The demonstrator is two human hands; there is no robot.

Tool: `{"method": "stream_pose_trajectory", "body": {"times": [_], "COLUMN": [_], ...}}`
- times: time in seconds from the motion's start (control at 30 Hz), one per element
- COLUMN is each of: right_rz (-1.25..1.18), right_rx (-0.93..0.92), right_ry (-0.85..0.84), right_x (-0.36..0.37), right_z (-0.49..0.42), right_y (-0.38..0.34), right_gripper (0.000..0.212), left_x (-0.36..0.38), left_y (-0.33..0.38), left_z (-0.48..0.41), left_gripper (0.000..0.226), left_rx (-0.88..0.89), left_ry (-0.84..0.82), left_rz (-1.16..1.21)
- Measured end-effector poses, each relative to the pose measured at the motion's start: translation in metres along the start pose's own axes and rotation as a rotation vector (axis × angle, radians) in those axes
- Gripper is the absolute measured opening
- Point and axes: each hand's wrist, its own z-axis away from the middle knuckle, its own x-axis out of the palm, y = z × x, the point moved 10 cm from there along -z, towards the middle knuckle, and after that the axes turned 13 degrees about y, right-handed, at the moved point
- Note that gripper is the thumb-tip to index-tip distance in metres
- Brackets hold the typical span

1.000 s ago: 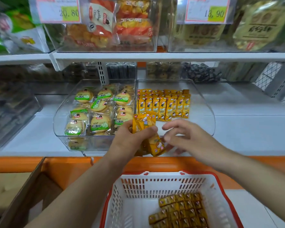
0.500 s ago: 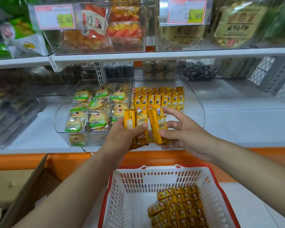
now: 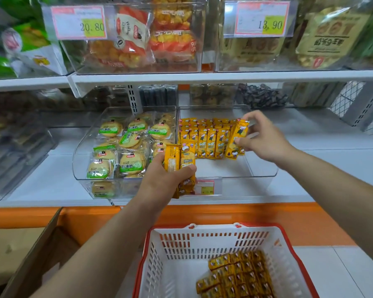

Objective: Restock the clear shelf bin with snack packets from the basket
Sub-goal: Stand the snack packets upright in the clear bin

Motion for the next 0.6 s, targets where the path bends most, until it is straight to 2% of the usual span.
{"method": "stream_pose_trajectory", "body": {"times": [0.13,0.3,0.43,0.6], "right_rz": [0.225,0.467,0.495,0.392], "right_rx": [-0.026,-0.001,0.031,0.111], "right_ry": [0.061,0.097,0.116,0.093], "right_x": [0.025,0.052,0.058,0.061], "right_z": [-0.039,-0.063,-0.075,-0.077], "right_y": [0.02,0.056,0.073,0.087], "right_gripper": [0.043,0.057,0.059,0.067], "left_x": [0.0,0.002,0.002,0.007], "left_y": [-0.001,-0.004,-0.008,-0.011], "left_z": [-0.005,-0.01,-0.015,-0.018], "left_gripper": [0.029,0.029,0.031,0.032], "left_rx": [0.012,0.017,0.013,-0.002], "left_ry": [-0.008,-0.023,-0.013,-0.026], "left_rz": [-0.006,-0.032,-0.046,-0.034]}}
